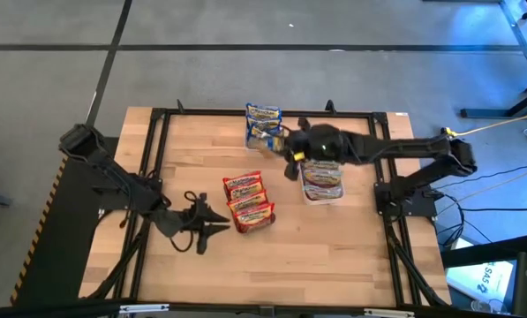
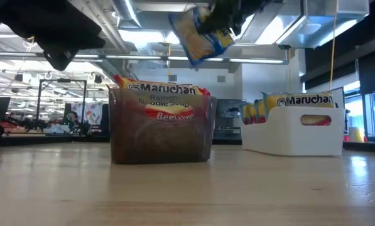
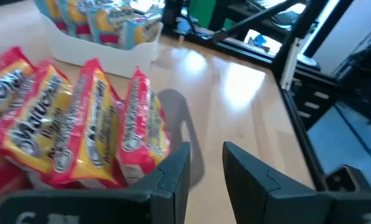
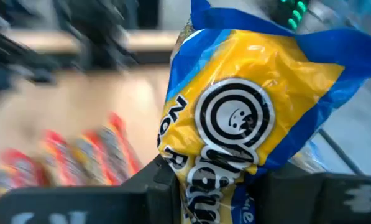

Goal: Sort Maruchan noodles
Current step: Put the blue noodle pack into the transparent bin

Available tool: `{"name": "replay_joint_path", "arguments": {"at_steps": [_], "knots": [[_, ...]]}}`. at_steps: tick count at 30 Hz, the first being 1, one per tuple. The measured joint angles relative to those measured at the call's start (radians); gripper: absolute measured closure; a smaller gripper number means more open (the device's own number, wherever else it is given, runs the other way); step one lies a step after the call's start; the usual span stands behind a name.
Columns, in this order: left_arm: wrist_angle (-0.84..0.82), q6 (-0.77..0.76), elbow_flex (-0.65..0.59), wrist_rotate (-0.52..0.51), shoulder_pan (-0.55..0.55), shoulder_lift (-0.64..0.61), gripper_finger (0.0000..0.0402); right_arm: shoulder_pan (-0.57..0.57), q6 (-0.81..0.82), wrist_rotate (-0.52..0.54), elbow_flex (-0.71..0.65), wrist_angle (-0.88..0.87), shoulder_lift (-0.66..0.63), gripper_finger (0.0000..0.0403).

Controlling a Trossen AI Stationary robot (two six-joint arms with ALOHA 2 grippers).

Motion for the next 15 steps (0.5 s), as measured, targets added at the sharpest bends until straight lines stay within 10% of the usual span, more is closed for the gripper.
{"name": "replay_joint_path", "arguments": {"at_steps": [15], "knots": [[-0.014,0.113,0.000,0.009,0.130,0.000,0.0312,-0.227,-0.217,0.016,0.419,-0.388,0.329,0.0307]]}}
